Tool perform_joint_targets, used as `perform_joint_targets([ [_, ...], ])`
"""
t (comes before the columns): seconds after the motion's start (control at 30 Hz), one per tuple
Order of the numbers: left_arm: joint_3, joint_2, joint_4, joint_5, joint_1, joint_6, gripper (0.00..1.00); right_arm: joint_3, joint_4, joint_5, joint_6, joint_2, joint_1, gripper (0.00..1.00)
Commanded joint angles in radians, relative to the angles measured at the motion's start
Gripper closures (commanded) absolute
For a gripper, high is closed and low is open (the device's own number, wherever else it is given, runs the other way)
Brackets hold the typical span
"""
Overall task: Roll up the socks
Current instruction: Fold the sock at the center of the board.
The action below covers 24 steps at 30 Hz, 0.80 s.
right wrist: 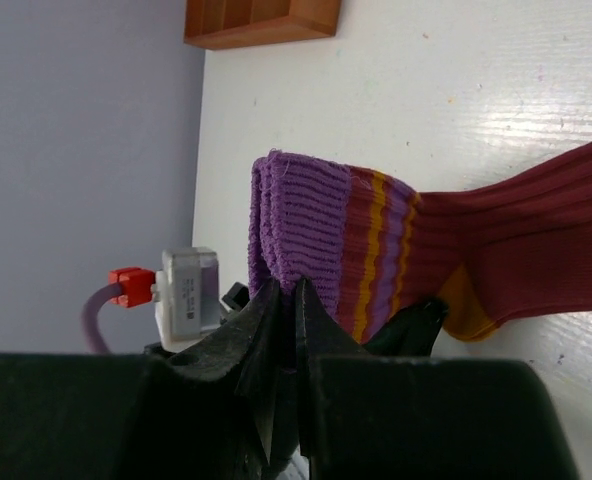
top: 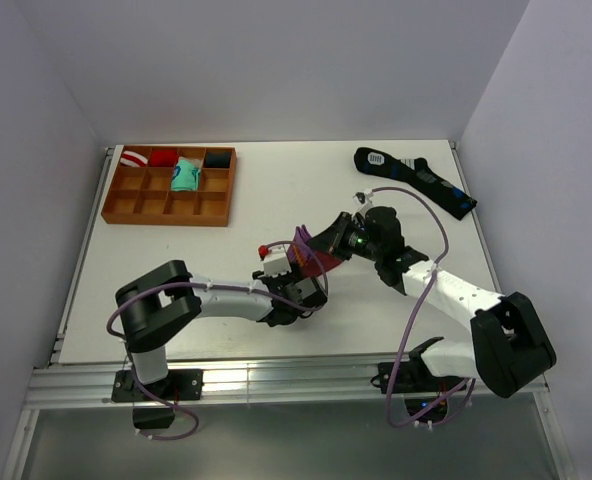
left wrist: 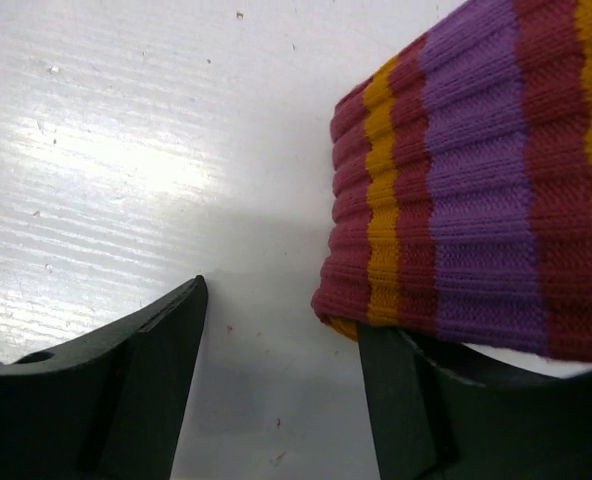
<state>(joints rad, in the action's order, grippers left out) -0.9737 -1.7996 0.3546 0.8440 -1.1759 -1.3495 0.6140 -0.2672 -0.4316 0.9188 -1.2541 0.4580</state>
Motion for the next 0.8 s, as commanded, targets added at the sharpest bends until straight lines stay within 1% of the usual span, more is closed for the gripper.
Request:
perform_joint_targets([
  [0.0, -0.033, -0.050, 0.129, 0.001, 0.007, -0.068, 0.35, 0.013, -0.009, -0.021, 0.017, 0.041, -0.007, 0.93],
  [0.17, 0.026, -0.026, 0.086, -0.020, 0.032, -0.053, 0.40, 0.015, -0.023, -0.050, 0.035, 0.032, -0.021, 0.93],
  [0.23, 0.030, -0.020, 0.084, -0.019, 0.039, -0.042, 0.39, 0.016, -0.020, -0.052, 0.037, 0.027, -0.022, 0.93],
  [0.37, 0.026, -0.015, 0.122, -0.002, 0.051, -0.048, 0.40, -0.002, -0.014, -0.044, 0.041, 0.035, -0.035, 0.94],
  [0.6, 0.061, 0.022, 0.136, 0.009, 0.068, -0.046, 0.42, -0.045, 0.017, -0.036, 0.023, 0.048, -0.077, 0.94],
  [0.77, 0.064, 0.037, 0.156, 0.015, 0.071, -0.050, 0.43, -0.094, 0.026, -0.004, 0.014, 0.045, -0.101, 0.95],
])
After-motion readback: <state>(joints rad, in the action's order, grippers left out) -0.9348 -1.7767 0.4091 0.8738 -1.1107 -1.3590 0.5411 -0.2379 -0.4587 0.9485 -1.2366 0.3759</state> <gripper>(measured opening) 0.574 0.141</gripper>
